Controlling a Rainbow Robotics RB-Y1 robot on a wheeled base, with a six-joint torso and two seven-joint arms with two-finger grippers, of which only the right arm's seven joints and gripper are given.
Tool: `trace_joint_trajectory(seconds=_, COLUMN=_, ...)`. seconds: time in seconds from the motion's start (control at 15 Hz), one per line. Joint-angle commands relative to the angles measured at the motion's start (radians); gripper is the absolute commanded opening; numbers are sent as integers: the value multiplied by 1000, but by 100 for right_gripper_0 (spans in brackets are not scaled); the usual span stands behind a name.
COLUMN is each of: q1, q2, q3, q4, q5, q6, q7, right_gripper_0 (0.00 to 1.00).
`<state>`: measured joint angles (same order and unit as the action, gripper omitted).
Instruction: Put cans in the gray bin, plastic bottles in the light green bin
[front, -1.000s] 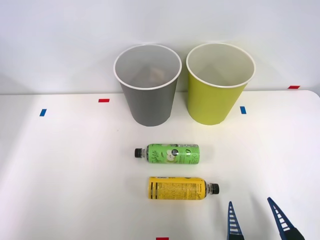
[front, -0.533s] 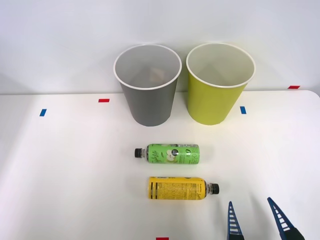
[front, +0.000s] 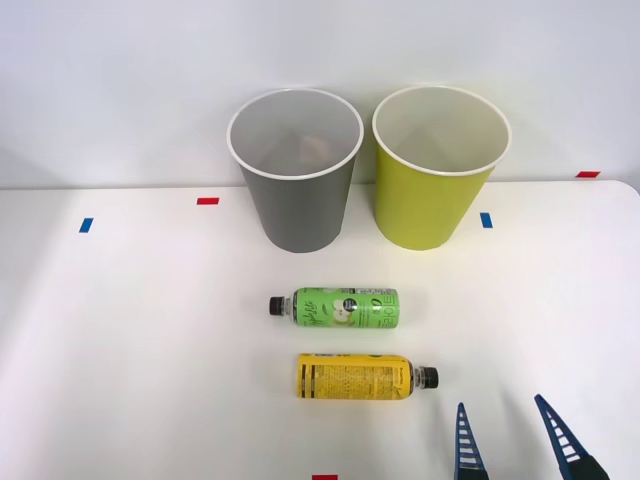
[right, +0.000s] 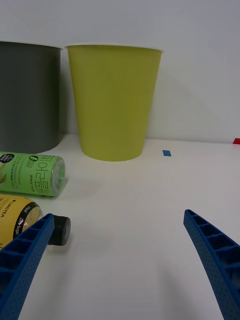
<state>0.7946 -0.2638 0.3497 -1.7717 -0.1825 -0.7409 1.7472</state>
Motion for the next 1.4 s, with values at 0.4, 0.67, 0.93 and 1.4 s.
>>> trace_joint_trajectory(seconds=0.4, q1=0, q2=0, q3=0, q4=0, q5=0, q6=0, q7=0, right_gripper_0=89)
trace_joint_trajectory(seconds=0.67, q1=0, q2=0, q3=0, q4=0, q5=0, q6=0, q7=0, right_gripper_0=89)
trace_joint_trajectory(seconds=0.93, q1=0, q2=0, q3=0, q4=0, q5=0, q6=0, q7=0, right_gripper_0=89)
trace_joint_trajectory(seconds=1.4, q1=-9, q2=3, q3=3, q4=41, q5=0, q6=17, q7=0, right_gripper_0=89)
